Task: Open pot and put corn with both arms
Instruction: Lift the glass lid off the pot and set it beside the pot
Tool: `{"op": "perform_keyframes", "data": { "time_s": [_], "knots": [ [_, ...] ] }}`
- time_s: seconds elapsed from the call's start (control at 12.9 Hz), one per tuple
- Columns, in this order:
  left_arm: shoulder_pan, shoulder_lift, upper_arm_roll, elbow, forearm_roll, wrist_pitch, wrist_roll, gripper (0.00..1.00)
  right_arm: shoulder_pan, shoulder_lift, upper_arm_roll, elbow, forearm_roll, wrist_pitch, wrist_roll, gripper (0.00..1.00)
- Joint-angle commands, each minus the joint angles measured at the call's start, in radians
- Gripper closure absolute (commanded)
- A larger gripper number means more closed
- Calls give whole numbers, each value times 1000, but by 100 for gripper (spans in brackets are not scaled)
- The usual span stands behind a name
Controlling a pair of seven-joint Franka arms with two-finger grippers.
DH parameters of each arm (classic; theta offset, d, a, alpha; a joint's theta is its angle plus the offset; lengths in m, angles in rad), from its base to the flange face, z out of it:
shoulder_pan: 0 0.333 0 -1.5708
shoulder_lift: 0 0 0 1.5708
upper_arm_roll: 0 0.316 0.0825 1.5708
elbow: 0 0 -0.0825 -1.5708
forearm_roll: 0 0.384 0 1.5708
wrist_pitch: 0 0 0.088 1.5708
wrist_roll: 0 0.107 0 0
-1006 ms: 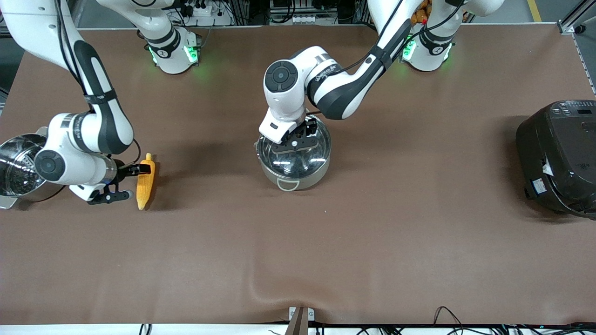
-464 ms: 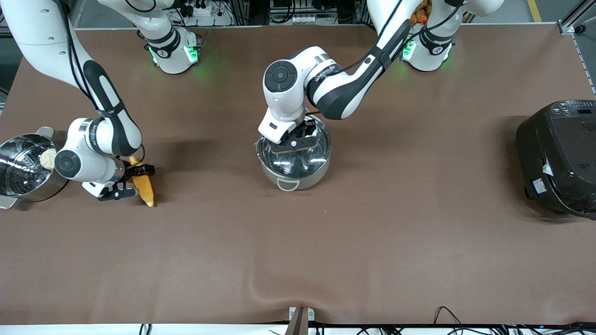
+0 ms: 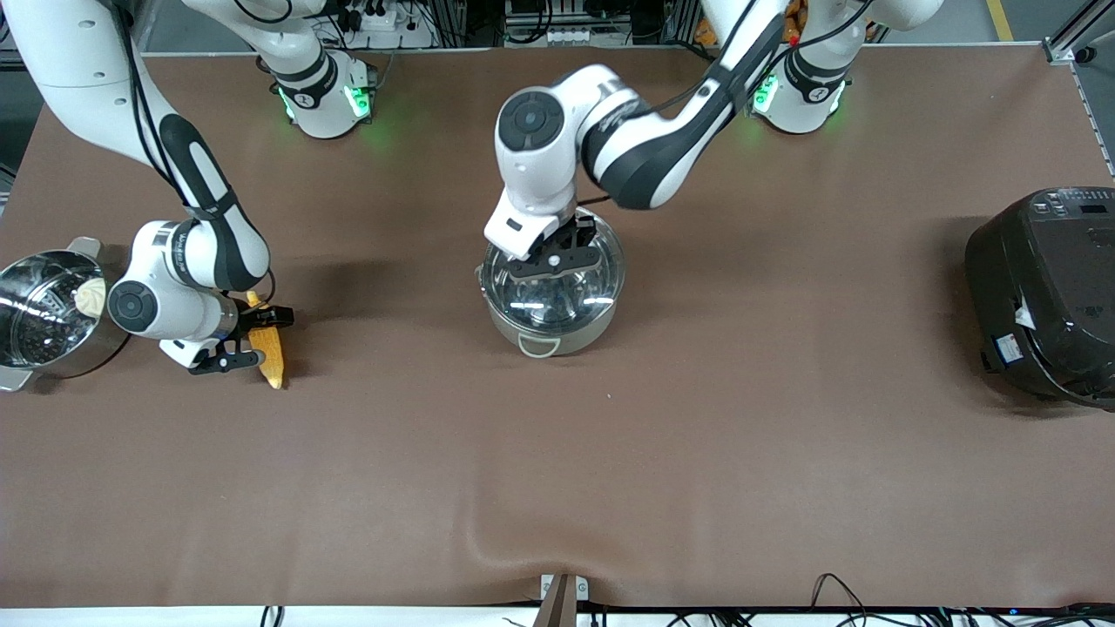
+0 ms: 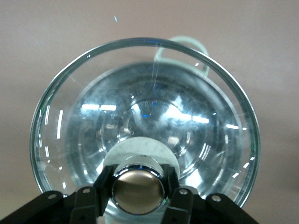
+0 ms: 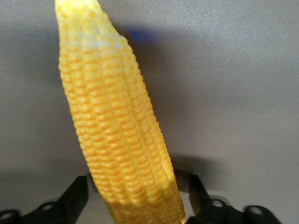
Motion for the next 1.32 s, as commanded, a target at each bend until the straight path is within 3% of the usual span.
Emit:
{"op": "perform_keyframes", "data": {
  "time_s": [0.0,0.15,0.23,0.46,0.62,0.85,1.24],
  "knots": [
    [89,-154,-11,-33,8,-85,6,100,-8,-7,10,4,-1,4,5,63],
    [169,-228,-11,-42,0,-146,73,100,-8,-9,11,10,-1,1,-1,94],
    [217,-257,-13,-47,0,-181,145,100,-9,-12,11,10,-1,-1,-6,100],
    [376,-369,-13,-144,-32,-217,376,100,-3,-39,16,52,-1,-62,-137,100],
    [462,-432,-13,-255,-49,-214,518,100,20,-59,57,180,-1,-257,-159,100],
    [560,-440,-11,-319,-48,-196,633,100,92,-58,99,369,-1,-523,-147,100],
    [672,-433,-13,-539,-39,22,672,100,209,-62,120,497,11,-706,-136,100]
  ]
}}
